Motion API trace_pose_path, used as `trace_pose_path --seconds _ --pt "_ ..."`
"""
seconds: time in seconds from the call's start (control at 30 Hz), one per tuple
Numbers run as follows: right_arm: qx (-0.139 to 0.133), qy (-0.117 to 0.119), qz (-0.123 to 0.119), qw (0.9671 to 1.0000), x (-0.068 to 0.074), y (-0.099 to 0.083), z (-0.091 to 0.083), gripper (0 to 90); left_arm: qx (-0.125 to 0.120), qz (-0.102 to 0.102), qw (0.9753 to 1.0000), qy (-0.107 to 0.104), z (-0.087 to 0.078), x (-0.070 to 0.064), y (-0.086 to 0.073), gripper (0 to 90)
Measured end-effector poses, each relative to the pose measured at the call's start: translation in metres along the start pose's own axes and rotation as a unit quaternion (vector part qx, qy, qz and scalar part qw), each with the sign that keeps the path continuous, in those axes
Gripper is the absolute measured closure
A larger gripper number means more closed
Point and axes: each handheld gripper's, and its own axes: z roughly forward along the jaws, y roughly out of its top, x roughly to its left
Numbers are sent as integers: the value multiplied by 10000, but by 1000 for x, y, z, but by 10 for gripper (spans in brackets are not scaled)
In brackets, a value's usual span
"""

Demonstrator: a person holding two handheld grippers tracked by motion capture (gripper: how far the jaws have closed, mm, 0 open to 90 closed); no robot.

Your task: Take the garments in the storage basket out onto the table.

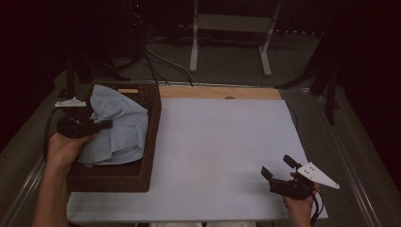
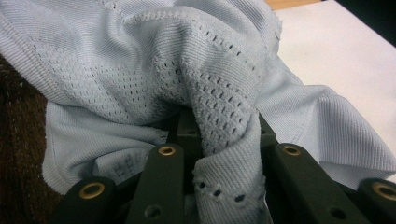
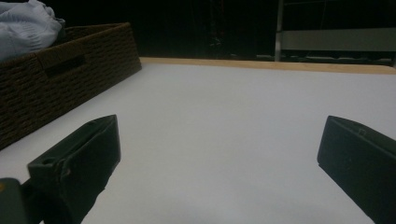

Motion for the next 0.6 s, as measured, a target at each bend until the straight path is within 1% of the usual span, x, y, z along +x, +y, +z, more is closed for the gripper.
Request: trace_pose_path --seconds 0.6 --pt "8 9 -15 10000 0 0 1 0 -154 49 9998 -127 -7 -5 8 757"
